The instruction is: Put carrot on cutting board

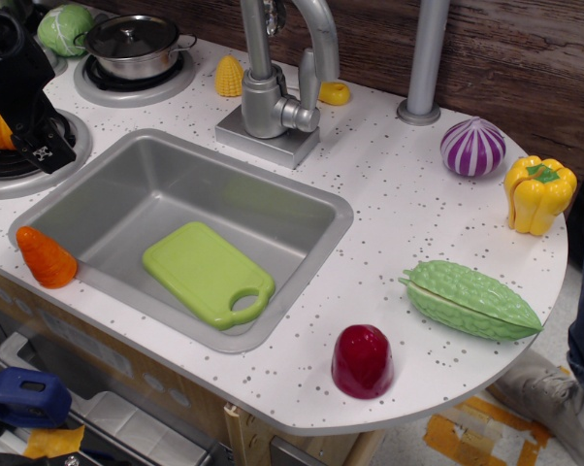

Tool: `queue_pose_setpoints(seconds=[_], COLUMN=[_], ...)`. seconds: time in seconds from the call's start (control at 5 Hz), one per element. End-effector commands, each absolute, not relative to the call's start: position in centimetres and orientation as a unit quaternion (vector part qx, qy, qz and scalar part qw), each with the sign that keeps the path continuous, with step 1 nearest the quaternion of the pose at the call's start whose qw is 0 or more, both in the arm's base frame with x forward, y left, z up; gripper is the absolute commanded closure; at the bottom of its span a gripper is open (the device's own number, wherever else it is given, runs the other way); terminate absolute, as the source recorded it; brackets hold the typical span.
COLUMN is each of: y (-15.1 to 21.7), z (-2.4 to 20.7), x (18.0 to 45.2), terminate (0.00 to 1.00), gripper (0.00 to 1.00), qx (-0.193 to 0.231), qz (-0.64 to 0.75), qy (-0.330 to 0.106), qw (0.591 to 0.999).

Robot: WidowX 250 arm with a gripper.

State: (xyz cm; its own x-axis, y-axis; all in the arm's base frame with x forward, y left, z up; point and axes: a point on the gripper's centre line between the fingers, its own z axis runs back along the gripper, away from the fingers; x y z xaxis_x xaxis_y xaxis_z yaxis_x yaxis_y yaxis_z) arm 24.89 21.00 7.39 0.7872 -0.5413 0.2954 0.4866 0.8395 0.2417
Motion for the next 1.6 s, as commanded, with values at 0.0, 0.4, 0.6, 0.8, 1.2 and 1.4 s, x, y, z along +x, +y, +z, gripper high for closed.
queue_pose_setpoints(seconds=[0.0, 0.4, 0.6, 0.8, 1.2, 1.4], y=[21.0, 19.3, 17.4, 15.3, 15.3, 16.7], z=[7.4, 9.4, 9.7, 8.8, 7.7, 7.6], x=[24.9, 26.2, 25.8, 24.1, 21.5, 20.6], terminate=[0.00, 0.00, 0.00, 0.00, 0.00, 0.00], gripper=[0.00, 0.00, 0.00, 0.00, 0.00, 0.00], qx=[0.076, 0.084, 0.070, 0.074, 0.095, 0.106], qz=[-0.273, -0.282, -0.255, -0.216, -0.205, -0.212], qy=[-0.179, -0.186, -0.182, -0.190, -0.192, -0.186], qw=[0.942, 0.937, 0.947, 0.955, 0.955, 0.954])
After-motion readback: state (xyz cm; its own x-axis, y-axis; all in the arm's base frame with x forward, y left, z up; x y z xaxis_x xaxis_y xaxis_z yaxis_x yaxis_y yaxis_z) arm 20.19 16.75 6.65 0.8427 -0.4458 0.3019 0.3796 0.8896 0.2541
